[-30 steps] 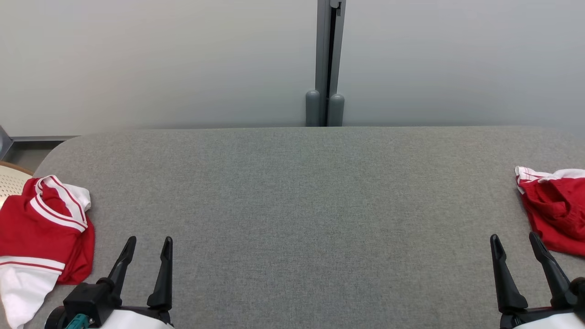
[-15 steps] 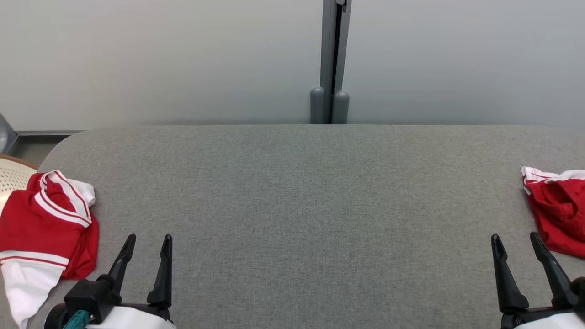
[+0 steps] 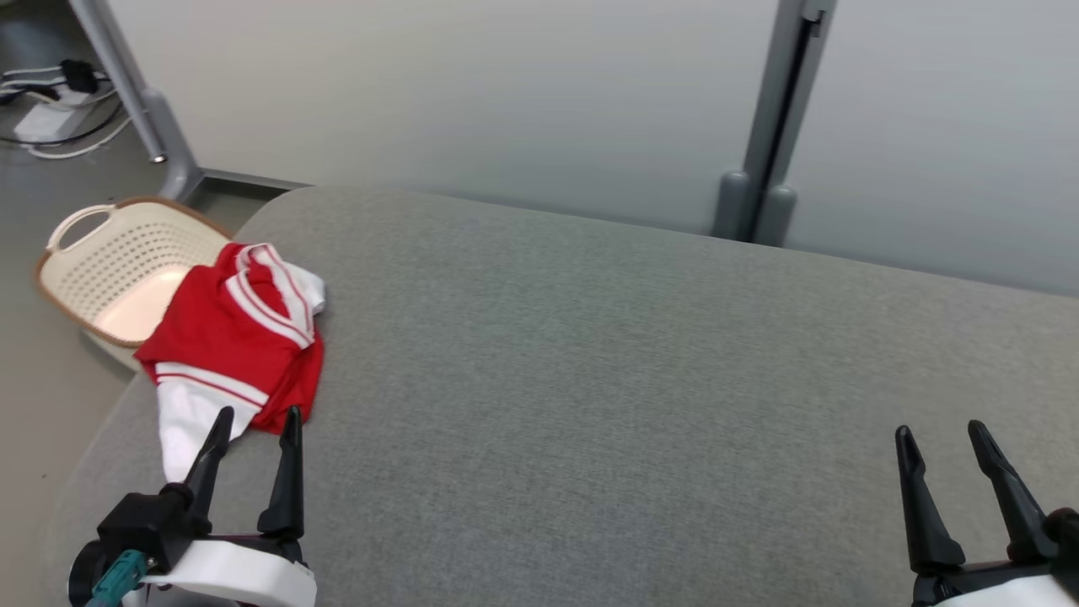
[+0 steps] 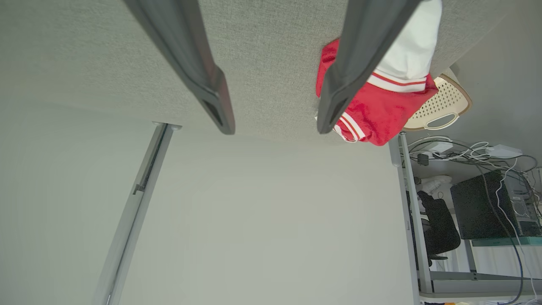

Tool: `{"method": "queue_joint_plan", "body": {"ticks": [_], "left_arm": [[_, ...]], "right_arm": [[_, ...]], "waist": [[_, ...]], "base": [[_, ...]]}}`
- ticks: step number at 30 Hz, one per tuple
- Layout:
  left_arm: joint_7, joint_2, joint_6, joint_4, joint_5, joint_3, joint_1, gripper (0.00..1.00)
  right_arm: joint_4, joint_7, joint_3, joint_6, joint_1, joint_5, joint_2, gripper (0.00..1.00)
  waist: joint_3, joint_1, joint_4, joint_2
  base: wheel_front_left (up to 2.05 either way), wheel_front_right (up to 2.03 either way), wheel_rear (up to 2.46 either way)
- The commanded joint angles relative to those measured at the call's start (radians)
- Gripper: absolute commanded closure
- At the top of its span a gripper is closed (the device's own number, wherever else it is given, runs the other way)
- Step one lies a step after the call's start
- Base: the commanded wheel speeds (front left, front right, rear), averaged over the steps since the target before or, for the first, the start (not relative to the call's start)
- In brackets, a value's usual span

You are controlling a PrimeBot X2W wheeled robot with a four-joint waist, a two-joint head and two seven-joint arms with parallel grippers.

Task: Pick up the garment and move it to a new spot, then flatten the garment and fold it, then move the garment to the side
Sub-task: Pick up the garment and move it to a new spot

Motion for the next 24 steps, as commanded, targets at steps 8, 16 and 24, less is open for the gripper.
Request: {"method": "queue_joint_plan", "body": {"ticks": [8, 16, 24], "left_arm": [[-0.011, 0.019, 0.004, -0.004, -0.003, 0.031, -0.007, 0.0], [-0.015, 0.022, 0.014, -0.013, 0.004, 0.041, 0.001, 0.0], [-0.016, 0.006, 0.014, -0.005, 0.005, 0.039, -0.035, 0.0]], "right_arm": [[-0.021, 0.015, 0.023, 0.0, -0.014, 0.0, -0.008, 0.0], [-0.015, 0.008, 0.032, 0.0, -0.018, 0.002, -0.012, 0.0], [-0.024, 0.023, 0.035, 0.0, -0.048, 0.007, -0.02, 0.0]], "waist": [[-0.009, 0.0, 0.171, -0.0001], [-0.008, 0.0, 0.194, -0.0001], [0.034, 0.0, 0.175, -0.0001]], "base": [[0.0, 0.0, 0.0], [0.0, 0.0, 0.0], [0.0, 0.0, 0.0]]}}
